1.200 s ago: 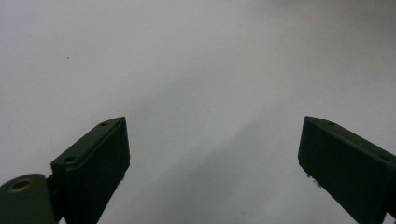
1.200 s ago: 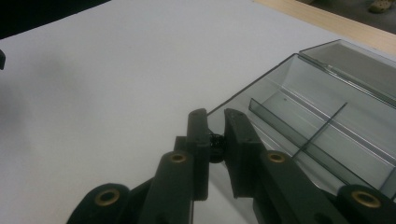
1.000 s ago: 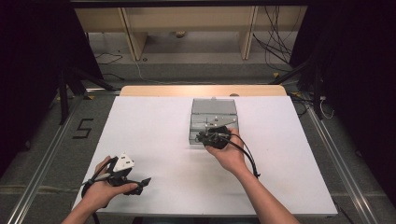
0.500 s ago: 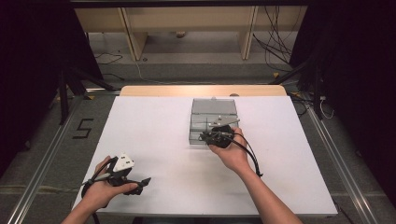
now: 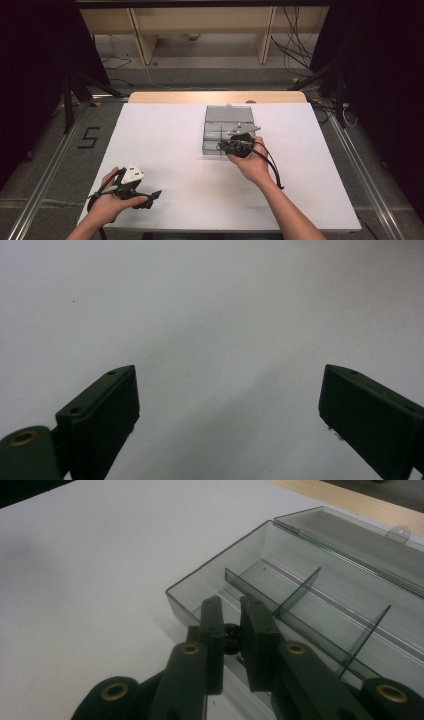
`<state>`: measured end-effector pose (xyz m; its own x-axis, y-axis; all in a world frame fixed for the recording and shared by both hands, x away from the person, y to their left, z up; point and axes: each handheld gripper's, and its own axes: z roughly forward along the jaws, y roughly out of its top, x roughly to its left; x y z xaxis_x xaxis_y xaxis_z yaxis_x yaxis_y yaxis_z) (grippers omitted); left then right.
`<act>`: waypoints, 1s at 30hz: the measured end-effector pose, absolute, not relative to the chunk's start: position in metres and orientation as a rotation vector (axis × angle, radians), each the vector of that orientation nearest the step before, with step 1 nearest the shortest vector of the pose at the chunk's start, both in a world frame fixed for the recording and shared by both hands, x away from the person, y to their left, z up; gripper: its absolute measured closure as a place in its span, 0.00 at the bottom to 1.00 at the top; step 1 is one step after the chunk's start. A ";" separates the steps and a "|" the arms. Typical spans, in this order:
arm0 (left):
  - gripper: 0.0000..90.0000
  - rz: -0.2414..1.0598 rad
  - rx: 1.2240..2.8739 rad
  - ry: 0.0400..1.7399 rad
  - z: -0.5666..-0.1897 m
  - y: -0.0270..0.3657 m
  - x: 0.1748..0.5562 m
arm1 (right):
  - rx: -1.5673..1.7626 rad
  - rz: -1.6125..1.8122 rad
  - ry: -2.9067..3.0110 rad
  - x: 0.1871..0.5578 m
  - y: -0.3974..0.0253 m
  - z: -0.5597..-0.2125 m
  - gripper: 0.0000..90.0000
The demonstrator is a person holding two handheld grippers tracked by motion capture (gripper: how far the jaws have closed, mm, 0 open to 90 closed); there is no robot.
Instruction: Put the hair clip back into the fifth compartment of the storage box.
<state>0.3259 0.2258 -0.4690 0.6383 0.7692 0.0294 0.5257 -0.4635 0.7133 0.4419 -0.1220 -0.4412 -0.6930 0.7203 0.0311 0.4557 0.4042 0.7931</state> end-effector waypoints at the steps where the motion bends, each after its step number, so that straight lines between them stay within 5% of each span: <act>1: 0.10 0.459 2.174 1.005 -0.469 0.226 0.326 | 1.025 1.177 2.347 0.442 -0.122 -0.441 0.90; 30: 0.10 0.459 2.178 1.002 -0.469 0.226 0.326 | 1.103 1.119 2.334 0.453 -0.135 -0.444 0.90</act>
<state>0.3262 0.2258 -0.4688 0.6400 0.7677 0.0317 0.5253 -0.4672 0.7112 0.4534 -0.1354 -0.4445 -0.6475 0.7612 0.0363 0.5048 0.3928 0.7687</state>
